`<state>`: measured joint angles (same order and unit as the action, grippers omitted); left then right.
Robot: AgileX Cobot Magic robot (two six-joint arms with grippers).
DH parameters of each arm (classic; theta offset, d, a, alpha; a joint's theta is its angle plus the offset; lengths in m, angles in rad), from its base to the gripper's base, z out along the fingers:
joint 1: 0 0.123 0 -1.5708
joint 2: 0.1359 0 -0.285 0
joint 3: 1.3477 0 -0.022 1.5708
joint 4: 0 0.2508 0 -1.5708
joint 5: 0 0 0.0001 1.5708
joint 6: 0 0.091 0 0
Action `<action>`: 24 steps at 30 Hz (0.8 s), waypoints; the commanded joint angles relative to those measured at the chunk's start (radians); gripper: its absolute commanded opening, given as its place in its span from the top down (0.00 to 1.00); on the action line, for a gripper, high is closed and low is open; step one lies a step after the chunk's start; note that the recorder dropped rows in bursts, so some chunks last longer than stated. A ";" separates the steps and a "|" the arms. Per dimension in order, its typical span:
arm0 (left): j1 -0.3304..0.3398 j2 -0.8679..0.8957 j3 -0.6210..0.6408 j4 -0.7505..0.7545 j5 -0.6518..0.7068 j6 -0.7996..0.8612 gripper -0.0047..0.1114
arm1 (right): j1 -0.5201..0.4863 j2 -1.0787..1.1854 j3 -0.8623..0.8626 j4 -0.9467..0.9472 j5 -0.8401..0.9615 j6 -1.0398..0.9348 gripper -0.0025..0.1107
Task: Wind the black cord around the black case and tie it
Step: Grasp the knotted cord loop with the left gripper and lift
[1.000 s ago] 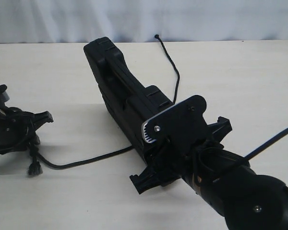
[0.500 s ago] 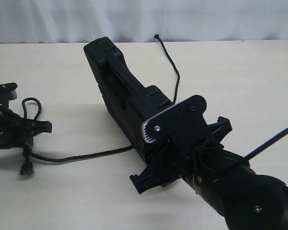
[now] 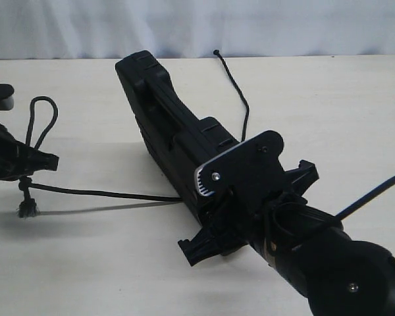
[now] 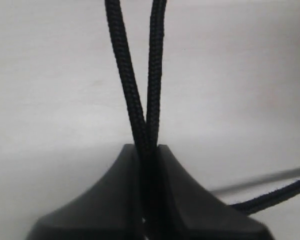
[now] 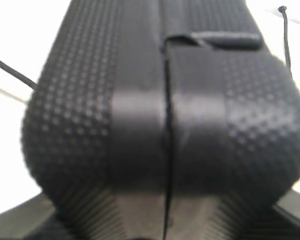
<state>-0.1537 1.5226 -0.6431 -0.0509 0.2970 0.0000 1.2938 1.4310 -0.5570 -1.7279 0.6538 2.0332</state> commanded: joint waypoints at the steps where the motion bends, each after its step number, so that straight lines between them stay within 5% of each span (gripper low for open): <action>1: 0.001 -0.029 0.002 0.013 0.014 0.058 0.96 | -0.003 -0.013 0.002 -0.017 0.077 0.004 0.94; 24: 0.001 -0.096 0.002 0.013 0.027 0.220 0.96 | -0.003 -0.013 0.006 -0.017 0.140 0.000 0.94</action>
<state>-0.1537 1.4559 -0.6427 -0.0394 0.3342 0.2068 1.2938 1.4310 -0.5510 -1.7196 0.7170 2.0489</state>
